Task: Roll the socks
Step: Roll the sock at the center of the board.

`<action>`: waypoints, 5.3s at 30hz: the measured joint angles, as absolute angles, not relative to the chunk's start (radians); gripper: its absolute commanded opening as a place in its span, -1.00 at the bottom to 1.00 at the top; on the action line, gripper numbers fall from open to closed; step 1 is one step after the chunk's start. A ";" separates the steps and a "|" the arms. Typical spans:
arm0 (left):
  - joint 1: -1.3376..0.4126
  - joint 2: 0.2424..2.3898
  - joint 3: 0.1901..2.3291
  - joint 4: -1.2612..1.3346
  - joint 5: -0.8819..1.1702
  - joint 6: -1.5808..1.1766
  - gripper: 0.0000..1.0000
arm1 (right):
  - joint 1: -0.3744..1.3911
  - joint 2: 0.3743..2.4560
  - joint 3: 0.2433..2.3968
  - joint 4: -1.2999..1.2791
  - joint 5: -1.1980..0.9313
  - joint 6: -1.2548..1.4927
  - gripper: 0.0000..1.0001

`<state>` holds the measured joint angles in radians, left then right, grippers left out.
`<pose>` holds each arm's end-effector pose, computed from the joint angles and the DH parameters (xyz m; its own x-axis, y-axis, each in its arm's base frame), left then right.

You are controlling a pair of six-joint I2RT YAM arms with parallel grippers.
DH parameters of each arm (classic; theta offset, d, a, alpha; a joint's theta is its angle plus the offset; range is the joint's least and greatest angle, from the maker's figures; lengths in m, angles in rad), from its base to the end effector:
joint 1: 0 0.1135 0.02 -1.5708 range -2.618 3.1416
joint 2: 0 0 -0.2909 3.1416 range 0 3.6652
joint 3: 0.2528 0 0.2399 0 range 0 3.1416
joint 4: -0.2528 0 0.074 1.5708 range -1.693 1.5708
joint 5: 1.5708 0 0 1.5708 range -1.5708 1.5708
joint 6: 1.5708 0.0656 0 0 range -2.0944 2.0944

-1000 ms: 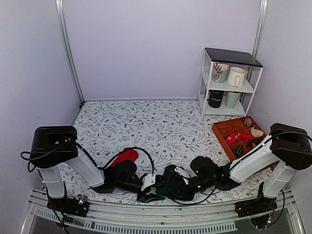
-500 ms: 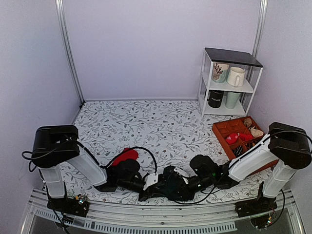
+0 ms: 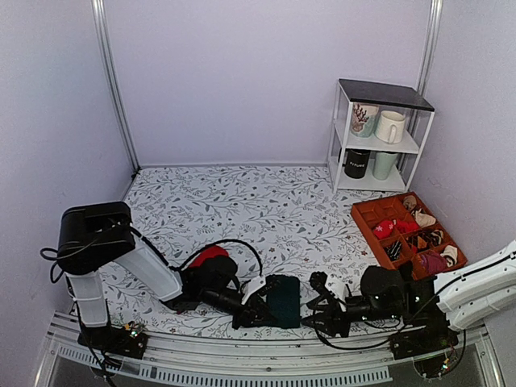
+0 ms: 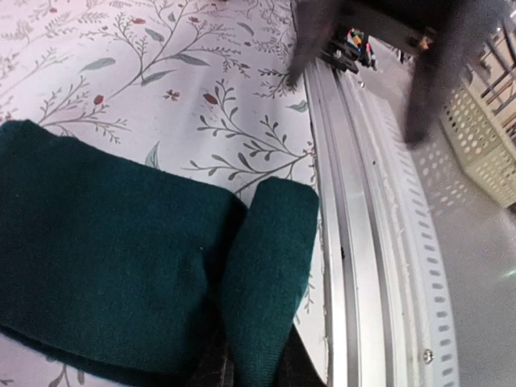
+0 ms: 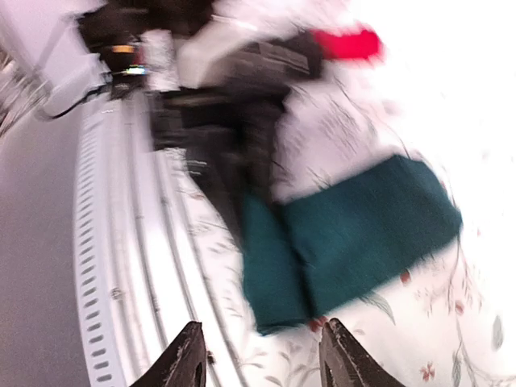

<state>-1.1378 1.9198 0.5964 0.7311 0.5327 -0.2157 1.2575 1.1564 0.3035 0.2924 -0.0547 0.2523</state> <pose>0.1136 -0.3252 0.1035 -0.4340 0.4995 -0.7498 0.8864 0.0879 -0.4545 0.0641 0.2095 0.1701 -0.3993 -0.4239 -0.8129 -0.8927 0.3816 0.2396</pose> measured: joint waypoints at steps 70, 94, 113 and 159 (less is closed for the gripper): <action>-1.209 1.806 0.436 0.876 0.311 0.086 -0.36 | 1.098 1.672 0.637 0.150 -0.564 0.331 -0.76; -1.196 1.845 0.606 0.629 0.392 -0.265 -1.00 | 1.242 1.268 0.390 0.286 -0.166 0.128 -0.07; -1.141 1.880 0.623 0.632 0.519 -0.376 -1.00 | 1.402 1.494 0.433 0.396 0.056 -0.084 -0.30; -1.237 1.863 0.417 0.991 0.312 0.052 0.34 | 1.046 1.736 0.500 0.526 -0.711 0.475 -0.74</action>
